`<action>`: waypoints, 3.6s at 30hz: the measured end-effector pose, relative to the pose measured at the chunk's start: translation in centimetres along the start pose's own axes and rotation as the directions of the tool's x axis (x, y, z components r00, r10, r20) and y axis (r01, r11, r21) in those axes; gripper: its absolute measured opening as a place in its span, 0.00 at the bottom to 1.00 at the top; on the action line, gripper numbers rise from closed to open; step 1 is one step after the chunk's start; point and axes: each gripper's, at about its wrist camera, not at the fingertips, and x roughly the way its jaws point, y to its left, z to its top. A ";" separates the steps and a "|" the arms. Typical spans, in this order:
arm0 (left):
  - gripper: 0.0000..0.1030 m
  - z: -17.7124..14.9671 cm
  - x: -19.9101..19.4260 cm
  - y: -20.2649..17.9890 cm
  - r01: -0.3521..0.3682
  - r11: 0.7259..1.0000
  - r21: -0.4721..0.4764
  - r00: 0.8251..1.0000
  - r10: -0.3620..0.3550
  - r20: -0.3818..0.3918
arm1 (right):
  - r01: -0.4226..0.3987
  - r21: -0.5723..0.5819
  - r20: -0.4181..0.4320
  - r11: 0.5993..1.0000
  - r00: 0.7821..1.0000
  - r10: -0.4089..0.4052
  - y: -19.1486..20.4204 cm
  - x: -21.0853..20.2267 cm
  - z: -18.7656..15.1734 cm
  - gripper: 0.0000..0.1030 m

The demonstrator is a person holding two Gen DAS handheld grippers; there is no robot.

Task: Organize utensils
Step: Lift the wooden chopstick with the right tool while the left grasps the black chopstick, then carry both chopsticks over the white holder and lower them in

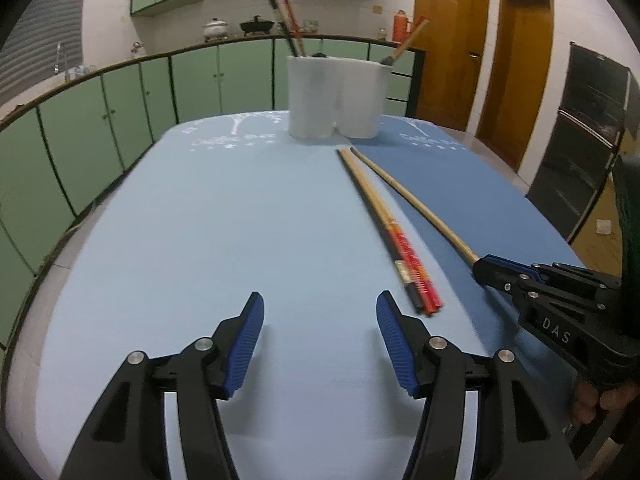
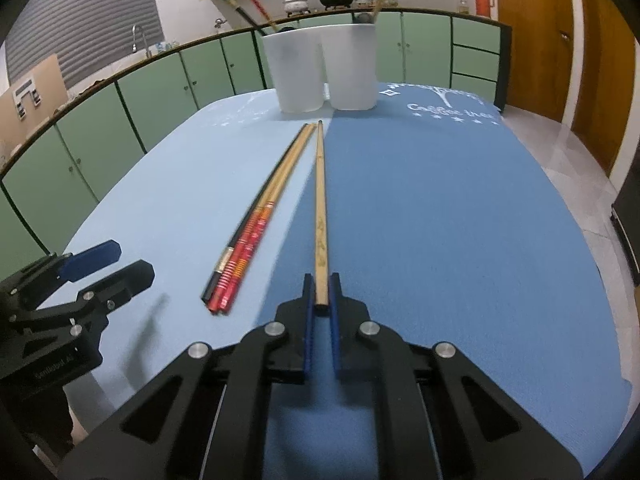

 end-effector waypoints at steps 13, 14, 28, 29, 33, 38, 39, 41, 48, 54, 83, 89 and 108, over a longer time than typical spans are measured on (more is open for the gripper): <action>0.57 -0.6 1.5 -3.0 0.000 0.999 0.052 0.998 0.003 -0.061 | -0.004 0.049 0.005 0.999 1.000 0.003 -1.7 -0.6 -0.6 0.06; 0.57 -0.5 1.5 -3.1 0.003 0.999 0.053 0.998 0.001 -0.063 | -0.004 0.053 0.006 0.999 1.000 0.003 -1.8 -0.6 -0.6 0.06; 0.56 0.1 2.7 -4.5 -0.028 0.997 0.065 0.998 0.032 -0.059 | -0.020 0.083 0.021 0.996 1.000 0.018 -2.6 -1.2 -0.7 0.06; 0.53 0.1 2.6 -4.6 -0.029 0.997 0.065 0.998 0.033 -0.053 | -0.021 0.084 0.019 0.996 1.000 0.020 -2.6 -1.1 -0.8 0.06; 0.33 -0.2 2.5 -5.1 -0.019 0.997 0.071 0.999 0.021 -0.031 | -0.024 0.082 0.013 0.996 1.000 0.023 -2.5 -0.9 -0.8 0.06; 0.08 -0.4 2.4 -5.2 0.001 0.998 0.067 1.000 0.000 -0.013 | -0.023 0.084 0.013 0.996 1.000 0.022 -2.7 -1.0 -0.6 0.06; 0.08 -0.3 2.4 -5.0 0.010 0.998 0.055 1.000 -0.009 -0.013 | -0.024 0.083 0.013 0.996 1.000 0.023 -2.7 -1.0 -0.5 0.06; 0.08 -0.3 2.3 -4.6 0.021 0.999 0.039 1.000 -0.021 -0.016 | -0.026 0.081 0.014 0.996 1.000 0.025 -2.7 -1.0 -0.4 0.06; 0.07 0.7 0.6 -3.7 0.009 0.999 0.036 1.000 -0.010 0.009 | -0.026 0.063 0.040 0.998 0.999 0.024 -2.7 -2.1 0.3 0.06; 0.07 3.3 -2.4 -3.2 -0.015 0.998 0.053 0.996 0.010 0.093 | -0.021 0.032 0.099 0.999 0.995 0.017 -3.0 -4.3 1.9 0.06; 0.06 15.7 -8.9 -2.8 0.027 0.995 0.092 0.934 -0.057 0.351 | -0.065 -0.105 0.266 0.992 0.960 0.091 -3.3 -13.7 17.8 0.06; 0.06 17.3 -9.8 -2.3 0.044 0.995 0.087 0.920 -0.074 0.385 | -0.106 -0.114 0.292 0.988 0.947 0.135 -3.7 -14.4 20.9 0.06; 0.06 31.4 -9.7 -1.8 0.005 0.995 0.101 0.774 -0.068 0.629 | -0.085 -0.134 0.457 0.987 0.879 0.137 -3.7 -12.0 36.2 0.06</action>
